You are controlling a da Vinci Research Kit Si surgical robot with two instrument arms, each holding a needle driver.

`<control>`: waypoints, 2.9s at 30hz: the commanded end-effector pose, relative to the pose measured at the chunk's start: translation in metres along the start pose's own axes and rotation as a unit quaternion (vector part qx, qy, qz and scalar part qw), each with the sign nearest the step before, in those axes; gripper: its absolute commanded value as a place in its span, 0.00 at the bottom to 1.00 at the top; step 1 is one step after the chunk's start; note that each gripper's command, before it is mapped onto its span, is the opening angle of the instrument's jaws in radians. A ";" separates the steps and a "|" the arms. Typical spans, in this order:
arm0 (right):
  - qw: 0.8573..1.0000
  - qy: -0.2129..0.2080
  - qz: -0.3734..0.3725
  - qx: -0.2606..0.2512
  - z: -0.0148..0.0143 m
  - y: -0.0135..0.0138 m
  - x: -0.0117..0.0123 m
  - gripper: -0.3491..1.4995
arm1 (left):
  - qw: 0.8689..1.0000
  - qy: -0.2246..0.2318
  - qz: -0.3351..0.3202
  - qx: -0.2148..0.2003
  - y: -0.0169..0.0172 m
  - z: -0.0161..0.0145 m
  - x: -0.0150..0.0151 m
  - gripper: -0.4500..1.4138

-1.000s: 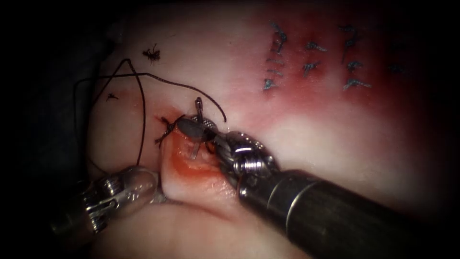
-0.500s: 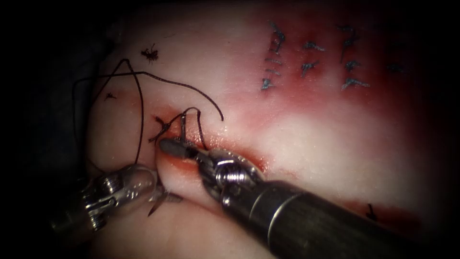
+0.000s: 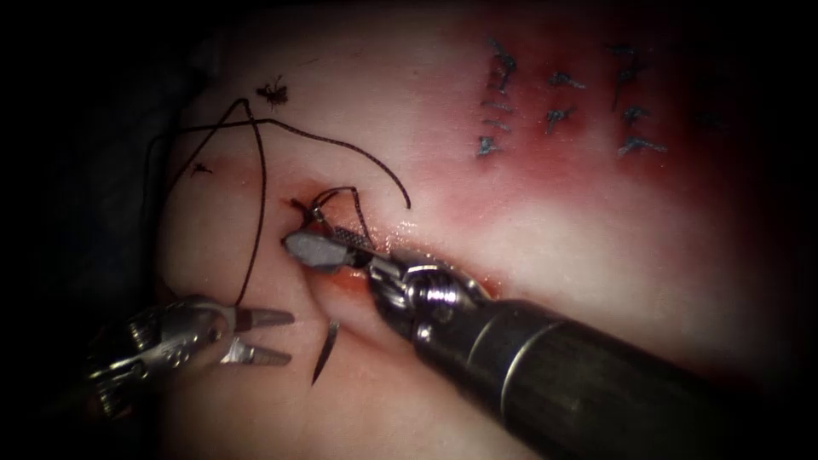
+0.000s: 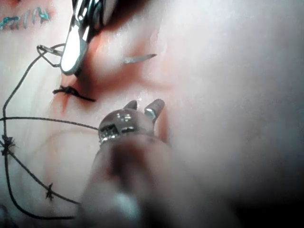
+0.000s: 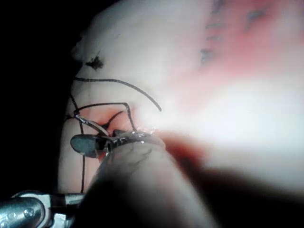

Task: Wound Closure
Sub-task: Pull the needle through the skin with the left tool.

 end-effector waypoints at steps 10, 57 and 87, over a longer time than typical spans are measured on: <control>0.999 -0.032 -0.026 0.010 -0.0022 0.0015 0.0013 0.91 | 0.981 0.111 0.160 -0.001 -0.0018 0.0002 0.0027 0.53; 0.996 -0.082 -0.035 0.024 -0.0110 0.0054 0.0019 0.81 | 0.961 0.178 0.214 -0.005 -0.0053 0.0081 0.0015 0.62; 0.991 -0.040 -0.110 0.064 -0.0115 0.0035 0.0034 0.62 | 0.961 0.234 -0.043 -0.143 -0.0063 0.0060 0.0039 0.05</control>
